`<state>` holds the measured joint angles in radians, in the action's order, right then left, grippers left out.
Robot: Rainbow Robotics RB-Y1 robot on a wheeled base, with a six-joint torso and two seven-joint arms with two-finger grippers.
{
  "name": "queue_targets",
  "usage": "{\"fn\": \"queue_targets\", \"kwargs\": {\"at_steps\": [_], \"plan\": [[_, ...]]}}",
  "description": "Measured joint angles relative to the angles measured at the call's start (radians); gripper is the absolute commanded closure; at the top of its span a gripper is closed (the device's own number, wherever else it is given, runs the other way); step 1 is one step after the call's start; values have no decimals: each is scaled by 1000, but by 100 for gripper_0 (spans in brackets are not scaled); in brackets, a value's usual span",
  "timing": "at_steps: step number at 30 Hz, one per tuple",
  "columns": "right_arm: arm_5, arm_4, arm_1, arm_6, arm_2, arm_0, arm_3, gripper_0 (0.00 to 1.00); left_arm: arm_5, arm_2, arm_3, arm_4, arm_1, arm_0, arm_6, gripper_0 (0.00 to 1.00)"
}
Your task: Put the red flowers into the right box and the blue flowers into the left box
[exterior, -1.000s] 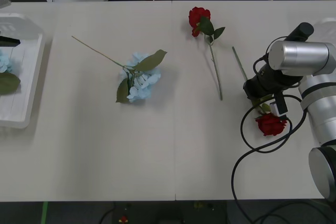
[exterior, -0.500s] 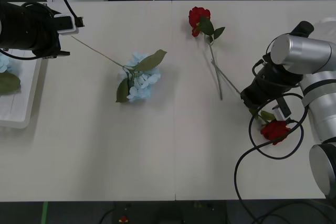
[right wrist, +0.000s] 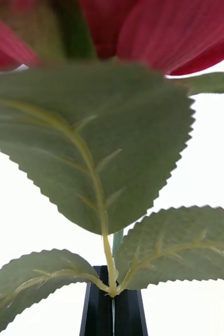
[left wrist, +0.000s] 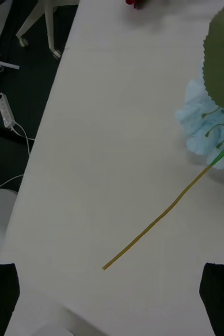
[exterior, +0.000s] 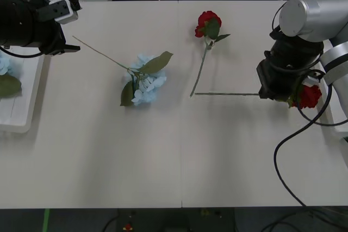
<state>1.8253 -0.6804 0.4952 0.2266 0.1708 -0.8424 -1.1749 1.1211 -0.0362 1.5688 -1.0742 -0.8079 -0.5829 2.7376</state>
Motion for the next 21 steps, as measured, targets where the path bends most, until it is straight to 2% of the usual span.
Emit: {"fn": "queue_targets", "kwargs": {"at_steps": [5,7,10,12,14,17,19,21], "plan": [[64,1,71,-242,24,-31,-25,100,-11,20,-15,-4,0,0,0,0],[69,7,107,-383,24,-37,-27,100,-60,20,-13,-2,0,4,0,0],[70,40,158,-611,24,-40,-28,100,-215,17,33,57,-11,43,-10,0],[70,83,189,-771,24,-40,-28,100,-408,-9,95,179,-46,103,-120,0],[69,123,218,-953,22,-40,-28,100,-635,-72,149,394,-113,169,-401,0],[54,170,256,-1200,11,-41,-28,100,-862,-212,149,852,-212,212,-869,0],[22,193,276,-1288,-3,-41,-28,100,-1035,-300,90,1023,-249,210,-1187,0],[-29,201,294,-1318,-18,-41,-21,100,-1234,-355,-10,1102,-256,196,-1492,0]]}}
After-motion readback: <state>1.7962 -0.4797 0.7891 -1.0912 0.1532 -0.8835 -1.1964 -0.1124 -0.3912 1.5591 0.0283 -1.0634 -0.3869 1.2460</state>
